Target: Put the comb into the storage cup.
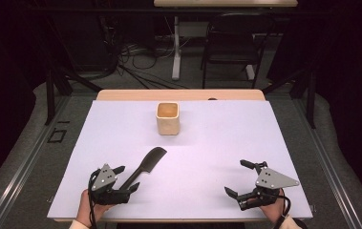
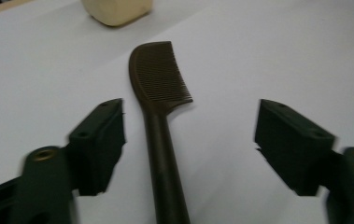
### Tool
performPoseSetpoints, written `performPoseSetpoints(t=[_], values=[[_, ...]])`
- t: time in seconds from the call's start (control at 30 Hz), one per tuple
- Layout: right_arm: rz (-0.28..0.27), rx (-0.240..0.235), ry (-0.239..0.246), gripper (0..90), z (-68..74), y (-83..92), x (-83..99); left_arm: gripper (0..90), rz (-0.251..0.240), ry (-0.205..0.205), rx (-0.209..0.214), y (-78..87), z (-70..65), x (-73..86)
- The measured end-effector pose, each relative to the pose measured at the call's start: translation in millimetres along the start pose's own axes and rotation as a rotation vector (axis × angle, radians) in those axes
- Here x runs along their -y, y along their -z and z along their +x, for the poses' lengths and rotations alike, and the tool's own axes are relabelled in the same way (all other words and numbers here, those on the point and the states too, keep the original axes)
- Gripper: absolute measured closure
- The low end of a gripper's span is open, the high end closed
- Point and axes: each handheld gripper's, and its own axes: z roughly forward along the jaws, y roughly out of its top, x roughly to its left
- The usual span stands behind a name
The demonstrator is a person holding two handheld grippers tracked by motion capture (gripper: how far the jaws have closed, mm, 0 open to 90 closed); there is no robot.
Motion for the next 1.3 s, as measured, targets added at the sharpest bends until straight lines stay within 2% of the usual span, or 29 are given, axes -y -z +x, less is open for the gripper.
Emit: performPoseSetpoints(t=[0.2, 0.27, 0.3, 0.43, 0.53, 0.57, 0.83, 0.97, 1.3], values=[[0.01, -0.005, -0.002, 0.0, 0.1, -0.8, 0.3, 56.3, 0.06, 0.011, 0.043, -3.9, 3.2, 2.6], [0.007, -0.005, -0.003, 0.0, 0.1, -0.7, 0.4, 65.9, 0.074, 0.018, 0.046, -4.9, 3.1, 3.0], [0.008, -0.005, -0.003, 0.0, 0.1, -0.1, 0.4, 68.9, 0.098, 0.02, 0.059, -6.2, 3.8, 4.0], [0.011, -0.009, -0.002, 0.0, 1.1, -0.3, 0.0, 82.2, 0.13, 0.017, 0.062, -5.4, 3.3, 5.3], [0.015, -0.007, 0.003, 0.0, 0.9, -0.8, 0.0, 88.4, 0.152, 0.014, 0.058, -5.0, 3.4, 5.7], [0.015, -0.005, 0.002, 0.0, 1.0, -0.8, 0.1, 89.5, 0.177, 0.015, 0.051, -4.2, 3.4, 6.0], [0.016, -0.007, 0.004, 0.0, 1.1, -0.6, 0.1, 89.9, 0.214, 0.039, 0.054, -0.5, 4.1, 7.8], [0.019, -0.009, 0.002, 0.0, 1.4, -1.1, 0.1, 89.9, 0.265, 0.062, 0.054, -3.1, 5.7, 8.2], [0.023, -0.012, 0.002, 0.0, 1.2, -1.5, 0.1, 89.9, 0.28, 0.068, 0.028, -2.8, 8.5, 9.1]])
